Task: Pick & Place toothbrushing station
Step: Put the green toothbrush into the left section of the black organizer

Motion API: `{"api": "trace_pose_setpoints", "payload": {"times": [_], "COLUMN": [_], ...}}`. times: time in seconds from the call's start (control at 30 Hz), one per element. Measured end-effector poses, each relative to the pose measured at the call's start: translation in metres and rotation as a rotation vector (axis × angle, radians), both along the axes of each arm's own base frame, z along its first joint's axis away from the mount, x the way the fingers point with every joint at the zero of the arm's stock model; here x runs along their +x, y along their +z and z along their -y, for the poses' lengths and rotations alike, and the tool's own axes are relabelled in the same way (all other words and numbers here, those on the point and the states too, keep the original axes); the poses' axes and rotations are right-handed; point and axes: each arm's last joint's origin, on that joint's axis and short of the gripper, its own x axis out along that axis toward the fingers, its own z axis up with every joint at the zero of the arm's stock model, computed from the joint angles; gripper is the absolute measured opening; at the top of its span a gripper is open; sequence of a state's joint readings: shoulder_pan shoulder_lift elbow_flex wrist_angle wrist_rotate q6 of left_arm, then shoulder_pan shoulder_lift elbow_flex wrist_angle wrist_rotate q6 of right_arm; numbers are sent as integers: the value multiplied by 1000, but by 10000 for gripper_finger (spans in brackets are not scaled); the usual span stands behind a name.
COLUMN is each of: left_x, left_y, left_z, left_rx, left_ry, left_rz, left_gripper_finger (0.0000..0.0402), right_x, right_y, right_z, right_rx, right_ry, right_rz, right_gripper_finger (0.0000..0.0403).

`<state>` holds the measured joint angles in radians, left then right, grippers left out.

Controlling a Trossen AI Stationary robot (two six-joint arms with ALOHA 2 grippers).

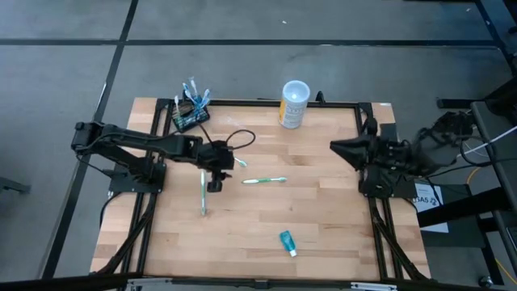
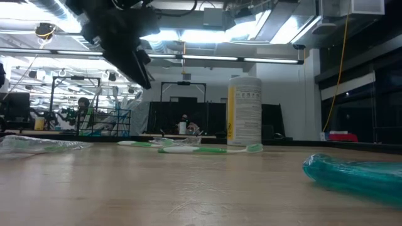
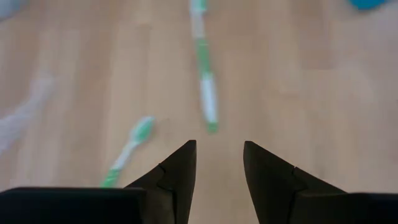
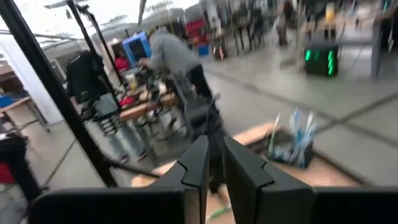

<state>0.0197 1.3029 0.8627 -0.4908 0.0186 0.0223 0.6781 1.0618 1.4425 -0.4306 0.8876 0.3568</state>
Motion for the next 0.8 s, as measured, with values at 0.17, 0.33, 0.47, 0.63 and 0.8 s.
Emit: {"api": "trace_pose_setpoints", "payload": {"times": [0.17, 0.33, 0.47, 0.63, 0.8], "left_x": [0, 16, 48, 99, 143], "left_y": [0, -5, -10, -18, -32], "left_z": [-2, -2, -8, -10, -11], "left_rx": [101, 122, 122, 118, 105], "left_ry": [-35, -149, -135, -149, -153], "left_rz": [2, 76, 97, 80, 100], "left_gripper_finger": [127, 127, 125, 105, 87], "right_x": [4, 4, 3, 3, 3], "right_y": [-7, -7, -7, -7, -7], "right_z": [-3, -3, -2, -2, -2], "right_rx": [40, 15, 4, 18, 27], "right_ry": [3, -14, -48, -51, -54], "right_rz": [-36, -41, -40, -37, -36], "right_gripper_finger": [49, 49, 49, 49, 49]}}
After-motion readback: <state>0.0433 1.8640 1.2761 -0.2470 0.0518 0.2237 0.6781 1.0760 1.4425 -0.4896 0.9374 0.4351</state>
